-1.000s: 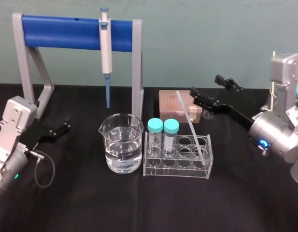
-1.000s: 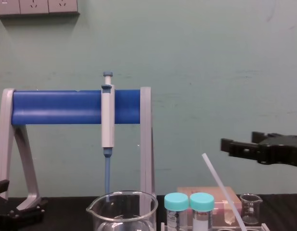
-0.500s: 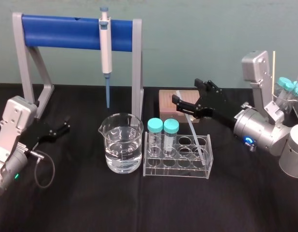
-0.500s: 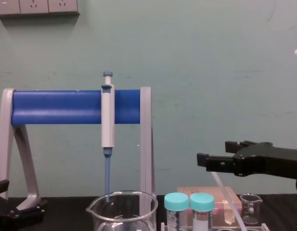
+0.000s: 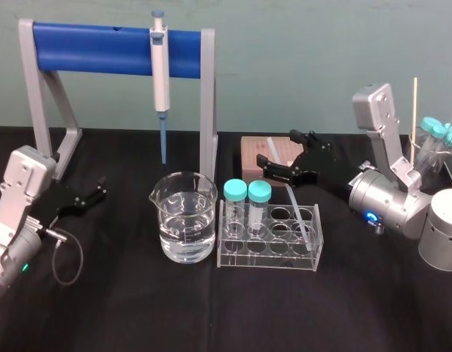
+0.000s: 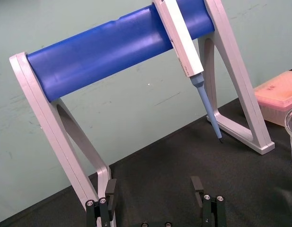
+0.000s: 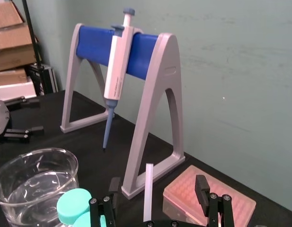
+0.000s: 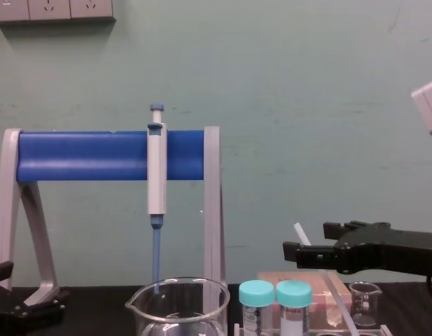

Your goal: Pick up the stirring rod with one hand, then place it down.

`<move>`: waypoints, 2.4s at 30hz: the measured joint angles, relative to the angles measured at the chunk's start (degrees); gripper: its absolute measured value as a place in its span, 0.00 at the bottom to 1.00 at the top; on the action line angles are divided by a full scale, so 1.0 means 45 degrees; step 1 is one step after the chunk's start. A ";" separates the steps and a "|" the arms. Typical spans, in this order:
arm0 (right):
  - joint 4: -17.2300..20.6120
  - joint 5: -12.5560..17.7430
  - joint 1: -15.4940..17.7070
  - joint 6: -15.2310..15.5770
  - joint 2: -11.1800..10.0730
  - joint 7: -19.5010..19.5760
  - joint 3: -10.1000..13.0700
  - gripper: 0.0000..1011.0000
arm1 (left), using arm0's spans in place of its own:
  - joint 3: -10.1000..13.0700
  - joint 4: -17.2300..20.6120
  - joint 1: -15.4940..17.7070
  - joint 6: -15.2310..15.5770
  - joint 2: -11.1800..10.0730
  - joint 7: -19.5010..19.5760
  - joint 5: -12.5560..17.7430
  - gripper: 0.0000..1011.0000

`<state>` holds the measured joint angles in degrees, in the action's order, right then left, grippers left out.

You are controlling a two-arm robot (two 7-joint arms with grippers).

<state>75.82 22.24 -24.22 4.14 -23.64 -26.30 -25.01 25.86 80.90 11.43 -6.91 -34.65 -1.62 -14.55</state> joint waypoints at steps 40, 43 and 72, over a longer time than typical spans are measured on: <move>-0.0174 -0.0394 0.0079 0.0352 0.0140 0.0044 0.0123 0.71 | 0.0001 0.0000 0.0000 0.0000 0.0000 0.0000 0.0001 0.99; -0.0173 -0.0389 0.0079 0.0350 0.0140 0.0044 0.0123 0.62 | 0.0000 0.0000 0.0000 0.0000 0.0000 0.0000 0.0001 0.99; -0.0173 -0.0371 0.0080 0.0334 0.0141 0.0043 0.0127 0.07 | 0.0001 0.0000 0.0000 0.0000 0.0000 0.0000 0.0000 0.99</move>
<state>75.04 20.57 -23.86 5.64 -23.00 -26.10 -24.44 25.86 80.90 11.43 -6.91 -34.65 -1.62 -14.55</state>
